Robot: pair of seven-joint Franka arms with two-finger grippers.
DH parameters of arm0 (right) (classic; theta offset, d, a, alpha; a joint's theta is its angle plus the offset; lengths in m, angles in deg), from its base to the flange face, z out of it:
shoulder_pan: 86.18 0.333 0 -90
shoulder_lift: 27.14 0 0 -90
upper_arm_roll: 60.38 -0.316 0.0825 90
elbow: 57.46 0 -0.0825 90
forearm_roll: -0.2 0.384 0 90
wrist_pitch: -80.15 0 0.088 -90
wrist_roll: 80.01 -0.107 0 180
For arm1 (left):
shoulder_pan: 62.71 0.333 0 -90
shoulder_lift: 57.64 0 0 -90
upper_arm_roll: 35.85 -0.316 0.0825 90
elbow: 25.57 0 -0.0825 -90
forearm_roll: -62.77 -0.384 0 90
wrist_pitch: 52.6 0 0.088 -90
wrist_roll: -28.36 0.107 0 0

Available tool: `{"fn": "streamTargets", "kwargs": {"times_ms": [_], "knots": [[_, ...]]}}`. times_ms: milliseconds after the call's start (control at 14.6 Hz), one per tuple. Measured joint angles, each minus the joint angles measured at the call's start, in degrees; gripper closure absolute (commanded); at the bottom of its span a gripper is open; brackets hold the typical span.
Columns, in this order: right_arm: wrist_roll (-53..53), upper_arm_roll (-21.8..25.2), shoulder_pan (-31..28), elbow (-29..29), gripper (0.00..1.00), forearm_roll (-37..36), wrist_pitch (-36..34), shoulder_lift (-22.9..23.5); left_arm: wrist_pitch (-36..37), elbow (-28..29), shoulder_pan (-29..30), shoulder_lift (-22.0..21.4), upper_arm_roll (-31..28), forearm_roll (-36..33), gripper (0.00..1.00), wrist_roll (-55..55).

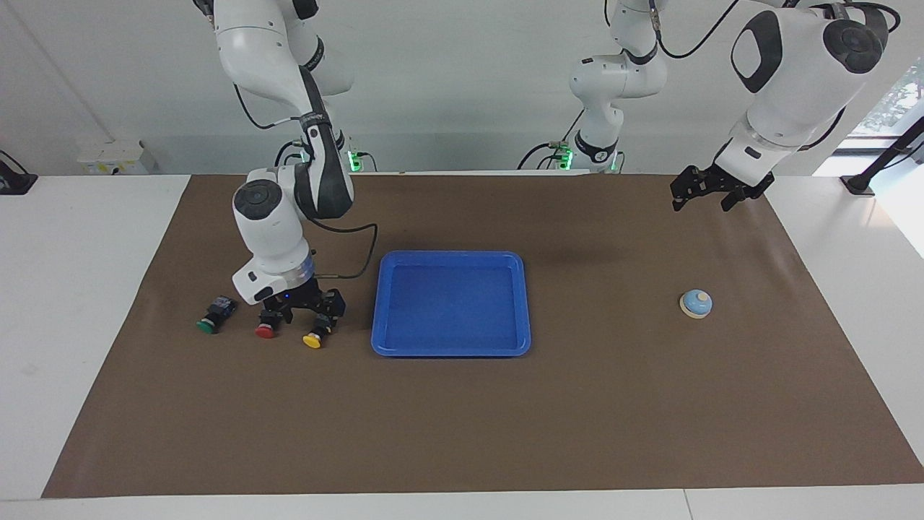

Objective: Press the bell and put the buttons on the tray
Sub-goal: 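Reach the right gripper to the yellow-capped button and grasp it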

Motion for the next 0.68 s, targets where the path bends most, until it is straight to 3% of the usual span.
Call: {"fn": "streamTargets", "kwargs": {"times_ms": [137, 205, 273, 341, 410, 478, 683], "knots": [[-1.8, 0.0, 0.7, 0.0, 0.03, -0.9, 1.9, 1.4, 0.0, -0.2, 0.0, 0.0, 0.0, 0.0, 0.00, -0.1], [-2.1, 0.0, 0.9, 0.0, 0.08, -1.2, 2.4, 1.9, 0.0, -0.2, 0.0, 0.0, 0.0, 0.0, 0.00, -0.1], [-2.1, 0.0, 1.0, 0.0, 0.22, -1.5, 2.9, 2.3, 0.0, -0.2, 0.0, 0.0, 0.1, 0.0, 0.00, -0.1], [-2.1, 0.0, 1.0, 0.0, 0.44, -1.9, 3.1, 2.5, -0.1, -0.2, -0.1, 0.0, 0.1, 0.0, 0.00, -0.1], [-2.1, 0.0, 0.9, 0.0, 0.75, -2.2, 3.1, 2.7, -0.6, -0.2, -0.2, 0.0, 0.1, 0.0, 0.00, -0.1], [-2.1, 0.0, 0.9, 0.0, 1.00, -2.2, 3.1, 2.8, -1.6, -0.2, -0.2, 0.0, 0.1, 0.0, 0.00, -0.1], [-2.2, 0.0, 0.8, 0.0, 1.00, -2.2, 3.1, 2.8, -2.7, -0.2, -0.3, 0.0, 0.1, 0.0, 0.00, -0.1]]}}
